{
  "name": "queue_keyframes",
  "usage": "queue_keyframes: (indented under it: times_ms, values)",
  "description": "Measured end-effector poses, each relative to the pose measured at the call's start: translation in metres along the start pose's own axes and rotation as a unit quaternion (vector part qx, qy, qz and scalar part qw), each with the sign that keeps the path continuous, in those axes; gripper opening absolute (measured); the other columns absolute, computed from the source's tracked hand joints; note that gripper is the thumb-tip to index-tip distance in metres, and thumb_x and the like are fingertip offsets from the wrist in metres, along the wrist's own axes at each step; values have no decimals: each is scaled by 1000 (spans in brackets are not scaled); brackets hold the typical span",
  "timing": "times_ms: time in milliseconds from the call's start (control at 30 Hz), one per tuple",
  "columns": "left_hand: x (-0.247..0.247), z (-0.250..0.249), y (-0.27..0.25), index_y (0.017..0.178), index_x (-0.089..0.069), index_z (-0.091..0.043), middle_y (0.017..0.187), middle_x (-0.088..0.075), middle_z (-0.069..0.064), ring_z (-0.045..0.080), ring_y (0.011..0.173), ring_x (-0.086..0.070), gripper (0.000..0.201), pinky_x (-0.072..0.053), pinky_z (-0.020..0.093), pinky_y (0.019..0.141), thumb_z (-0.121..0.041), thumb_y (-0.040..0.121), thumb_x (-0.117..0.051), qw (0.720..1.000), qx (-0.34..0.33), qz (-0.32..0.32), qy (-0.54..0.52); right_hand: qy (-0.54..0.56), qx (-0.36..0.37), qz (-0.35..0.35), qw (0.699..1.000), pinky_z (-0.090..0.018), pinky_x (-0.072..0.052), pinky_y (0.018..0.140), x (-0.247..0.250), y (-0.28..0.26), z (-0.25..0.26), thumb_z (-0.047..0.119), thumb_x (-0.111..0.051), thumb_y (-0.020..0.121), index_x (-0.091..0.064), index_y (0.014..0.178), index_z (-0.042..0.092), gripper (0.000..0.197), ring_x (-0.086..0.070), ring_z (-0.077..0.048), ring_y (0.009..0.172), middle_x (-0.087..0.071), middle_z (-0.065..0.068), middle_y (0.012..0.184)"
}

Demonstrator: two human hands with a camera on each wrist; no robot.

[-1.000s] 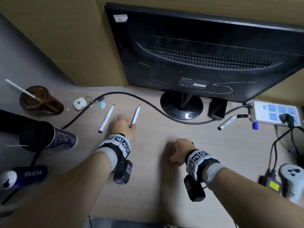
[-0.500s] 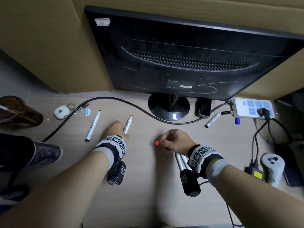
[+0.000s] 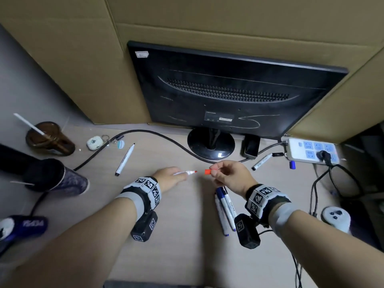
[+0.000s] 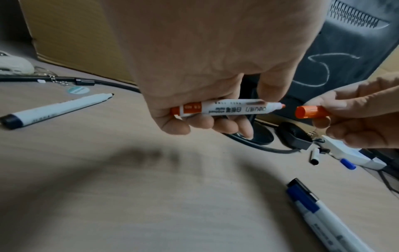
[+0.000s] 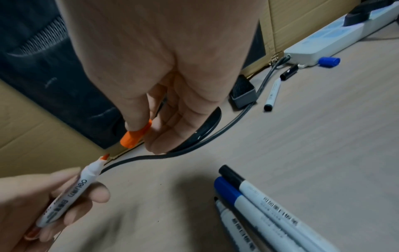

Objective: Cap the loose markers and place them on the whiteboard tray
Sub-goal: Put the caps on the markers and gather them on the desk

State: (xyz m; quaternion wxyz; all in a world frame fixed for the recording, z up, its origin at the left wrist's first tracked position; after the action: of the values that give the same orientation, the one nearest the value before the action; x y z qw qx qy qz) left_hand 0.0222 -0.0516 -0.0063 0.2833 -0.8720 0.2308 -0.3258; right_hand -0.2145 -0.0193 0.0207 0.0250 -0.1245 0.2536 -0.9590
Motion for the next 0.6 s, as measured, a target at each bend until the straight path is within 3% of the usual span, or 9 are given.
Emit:
queue_keyframes:
  times_ms: [67,133,233,333,400,467,600]
  values:
    - [-6,-8,-5,86,-76,-30,108,-75,11,21,86,-61,54,-49,34,89,-73,66,-50,999,-29,-1,-25,8,8,4,1000,-41,-59,74,8,-6,1,0,-66,96,-66,108,-9,15,-61,-29,73,-67,-12,80]
    - [-13,-14,-9,79,-75,-33,103,-73,13,19,83,-56,45,-46,32,85,-69,68,-49,998,-50,0,-28,8,23,10,1000,-29,-61,66,16,-13,4,-1,-66,96,-67,108,-10,15,-62,-27,70,-67,-10,78]
    - [-20,-26,-16,70,-73,-41,88,-63,4,18,81,-52,29,-40,28,76,-56,77,-50,998,-61,-11,-20,17,38,15,999,-21,-62,61,27,-23,5,-3,-66,95,-68,108,-10,14,-64,-17,61,-68,-7,76]
    - [-27,-36,-21,76,-72,-35,77,-55,-2,18,77,-49,29,-38,29,74,-54,80,-51,997,-72,-18,-23,13,46,24,999,-22,-62,64,35,-30,2,-1,-68,95,-70,110,-9,17,-65,-13,60,-69,-11,80]
    - [-32,-41,-22,79,-71,-34,71,-50,-6,17,73,-47,25,-37,28,70,-49,90,-55,996,-82,-16,-23,4,54,30,998,-25,-62,67,39,-34,-1,1,-69,94,-71,110,-7,18,-66,-13,62,-69,-13,82]
    - [-37,-44,-23,85,-72,-31,70,-48,-8,14,68,-46,26,-36,28,66,-38,101,-54,996,-93,-15,-4,8,59,29,998,-27,-62,68,42,-38,-2,1,-69,95,-71,110,-6,17,-66,-15,63,-69,-13,82]
    - [-44,-45,-25,93,-74,-27,71,-49,-10,10,67,-46,26,-37,26,65,-36,103,-52,995,-97,-23,13,13,66,24,997,-30,-63,69,48,-45,-5,2,-69,95,-72,105,-1,11,-67,-19,66,-70,-9,80]
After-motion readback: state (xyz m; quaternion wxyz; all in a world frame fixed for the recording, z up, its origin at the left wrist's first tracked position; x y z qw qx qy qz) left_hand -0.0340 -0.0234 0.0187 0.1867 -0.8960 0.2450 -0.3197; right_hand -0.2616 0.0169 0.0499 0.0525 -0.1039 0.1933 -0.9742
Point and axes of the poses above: each hand's wrist, its own y-axis towards the middle knuckle, its own x-axis out of the back of the hand, z = x × y, the point moved 3 cm from there along y, towards the middle knuckle
